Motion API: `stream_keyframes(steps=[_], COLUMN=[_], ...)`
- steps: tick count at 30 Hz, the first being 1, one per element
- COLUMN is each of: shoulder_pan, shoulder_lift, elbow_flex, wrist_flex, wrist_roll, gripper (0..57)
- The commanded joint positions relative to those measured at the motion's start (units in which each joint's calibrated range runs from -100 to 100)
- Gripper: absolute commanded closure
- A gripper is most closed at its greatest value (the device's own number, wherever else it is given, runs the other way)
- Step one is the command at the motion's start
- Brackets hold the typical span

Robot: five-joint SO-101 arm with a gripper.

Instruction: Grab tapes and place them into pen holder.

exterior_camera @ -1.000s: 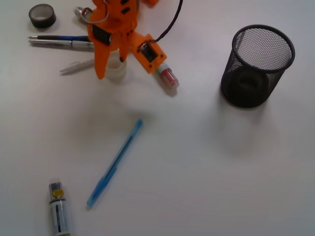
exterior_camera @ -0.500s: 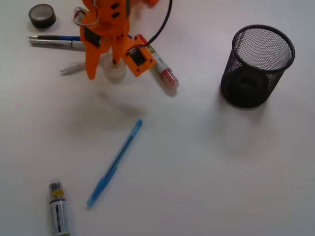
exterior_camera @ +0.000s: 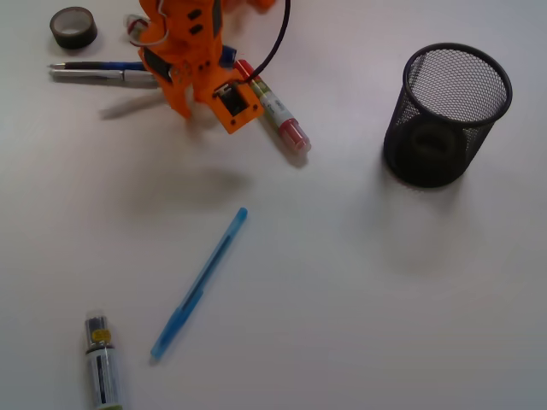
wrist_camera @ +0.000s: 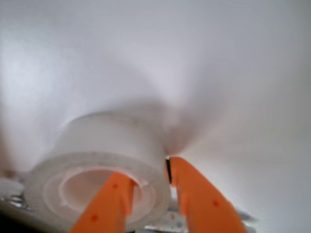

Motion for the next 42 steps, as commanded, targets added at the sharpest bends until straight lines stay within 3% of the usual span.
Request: stream_keyframes(steps=[1, 11, 20, 27, 42], shoulder_pan=[-0.28, -12.17, -29.81, -41.03, -42.37], shoulder_lift=[-2.25, -2.33, -1.65, -0.97, 12.37], elbow_flex=[-2.06, -43.45, -73.07, -66.01, -61.03], wrist_flex=[-0.07, 28.89, 44.11, 23.82, 16.55], wrist_roll=[0.93, 1.61, -8.64, -12.75, -13.04], gripper=[57.2, 57.2, 57.2, 57.2, 57.2])
